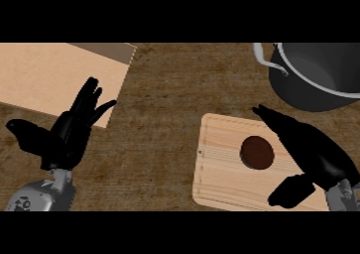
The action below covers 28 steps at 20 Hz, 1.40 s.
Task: Pick the cupcake from the cutting board and place it in the pot
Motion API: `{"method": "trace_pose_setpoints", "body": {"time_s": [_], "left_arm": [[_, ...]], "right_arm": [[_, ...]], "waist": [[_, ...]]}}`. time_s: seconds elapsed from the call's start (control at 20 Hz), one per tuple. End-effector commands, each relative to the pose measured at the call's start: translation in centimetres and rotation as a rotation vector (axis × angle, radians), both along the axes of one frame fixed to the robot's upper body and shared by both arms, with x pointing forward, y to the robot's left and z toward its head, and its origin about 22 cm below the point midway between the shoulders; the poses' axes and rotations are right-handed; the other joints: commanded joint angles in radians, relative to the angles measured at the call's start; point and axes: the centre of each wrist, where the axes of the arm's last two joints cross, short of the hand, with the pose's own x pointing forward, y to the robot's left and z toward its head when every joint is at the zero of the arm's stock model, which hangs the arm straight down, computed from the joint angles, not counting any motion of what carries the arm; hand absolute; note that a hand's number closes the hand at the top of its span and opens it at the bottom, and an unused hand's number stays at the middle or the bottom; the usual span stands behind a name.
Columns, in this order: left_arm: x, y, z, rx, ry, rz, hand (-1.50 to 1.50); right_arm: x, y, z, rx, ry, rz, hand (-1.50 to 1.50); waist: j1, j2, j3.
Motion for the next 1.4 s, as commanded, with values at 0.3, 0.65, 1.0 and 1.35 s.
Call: {"method": "trace_pose_setpoints", "body": {"time_s": [0.3,0.65,1.0,1.35], "left_arm": [[0.0,0.7,-2.1,0.000,0.059,0.034,0.00],[0.8,1.6,-2.2,0.014,0.063,0.045,0.00],[0.0,0.5,-1.2,0.014,0.065,0.022,0.00],[-0.5,1.0,-1.4,0.017,0.075,0.046,0.00]], "right_arm": [[0.7,0.9,-3.7,-0.102,0.059,-0.049,-1.50],[2.7,0.2,-5.2,-0.181,0.108,-0.023,-1.50],[4.8,-0.5,-5.7,-0.234,0.143,-0.032,-1.50],[4.2,1.2,-8.5,-0.253,0.172,-0.028,-1.50]], "waist": [[-0.004,0.005,-0.004],[-0.004,0.007,-0.005],[-0.001,0.005,-0.004],[0.000,0.005,-0.004]]}}
